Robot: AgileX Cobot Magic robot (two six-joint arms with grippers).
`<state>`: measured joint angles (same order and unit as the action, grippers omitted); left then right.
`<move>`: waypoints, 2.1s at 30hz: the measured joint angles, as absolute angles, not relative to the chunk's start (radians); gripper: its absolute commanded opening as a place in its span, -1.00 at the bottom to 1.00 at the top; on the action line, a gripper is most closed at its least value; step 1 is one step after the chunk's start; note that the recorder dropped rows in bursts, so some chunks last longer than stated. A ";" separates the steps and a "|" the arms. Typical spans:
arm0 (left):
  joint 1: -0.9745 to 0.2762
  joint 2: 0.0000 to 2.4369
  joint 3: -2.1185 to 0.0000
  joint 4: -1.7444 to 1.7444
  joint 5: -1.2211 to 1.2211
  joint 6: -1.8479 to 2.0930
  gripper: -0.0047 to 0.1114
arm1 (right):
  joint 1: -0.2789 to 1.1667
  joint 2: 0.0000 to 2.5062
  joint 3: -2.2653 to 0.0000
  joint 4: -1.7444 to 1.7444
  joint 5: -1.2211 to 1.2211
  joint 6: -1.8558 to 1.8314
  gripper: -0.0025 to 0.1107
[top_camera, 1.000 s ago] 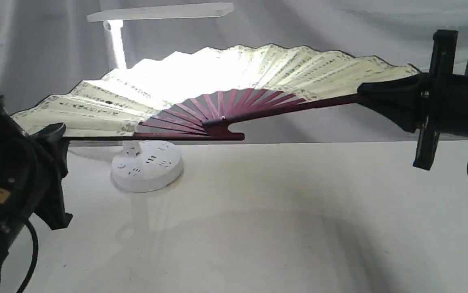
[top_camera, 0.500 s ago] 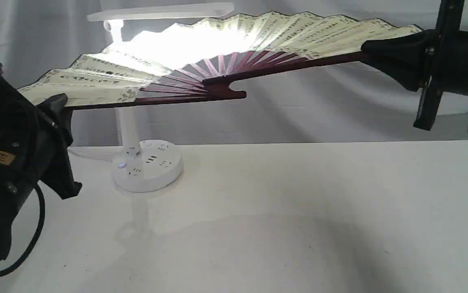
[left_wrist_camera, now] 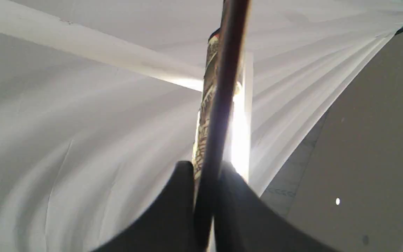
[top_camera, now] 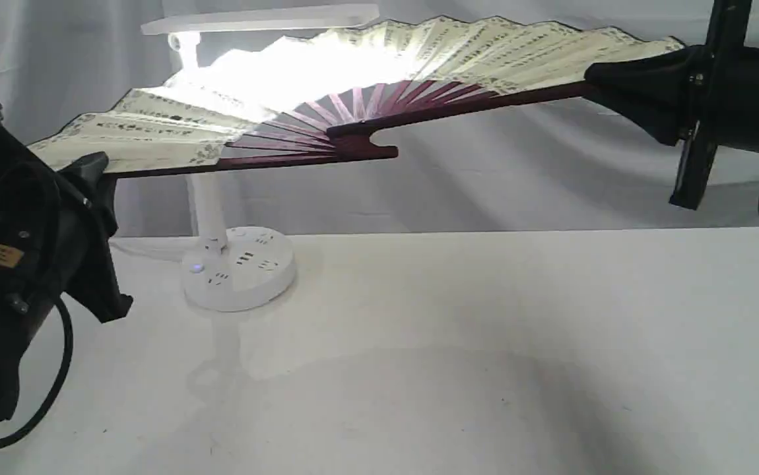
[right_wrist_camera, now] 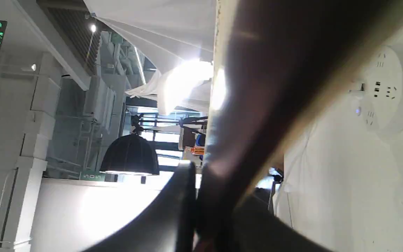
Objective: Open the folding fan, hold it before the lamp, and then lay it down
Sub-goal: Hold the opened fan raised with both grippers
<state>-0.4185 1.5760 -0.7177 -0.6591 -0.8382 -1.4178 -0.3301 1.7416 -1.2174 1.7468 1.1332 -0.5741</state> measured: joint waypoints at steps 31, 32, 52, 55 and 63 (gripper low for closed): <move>-0.418 1.576 -0.718 -0.657 -0.867 -1.416 -0.92 | -0.329 1.742 -1.217 1.751 1.137 -0.572 -0.96; -0.418 1.576 -0.718 -0.657 -0.867 -1.416 -0.92 | -0.329 1.742 -1.217 1.751 1.137 -0.572 -0.96; -0.418 1.576 -0.718 -0.657 -0.867 -1.416 -0.92 | -0.329 1.742 -1.217 1.751 1.137 -0.572 -0.96; -0.418 1.576 -0.718 -0.657 -0.867 -1.416 -0.92 | -0.329 1.742 -1.217 1.751 1.137 -0.572 -0.96; -0.418 1.576 -0.718 -0.657 -0.867 -1.416 -0.92 | -0.329 1.742 -1.217 1.751 1.137 -0.572 -0.96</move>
<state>-0.4185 1.5760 -0.7177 -0.6573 -0.8672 -1.4160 -0.3295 1.7416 -1.2174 1.7505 1.1370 -0.5723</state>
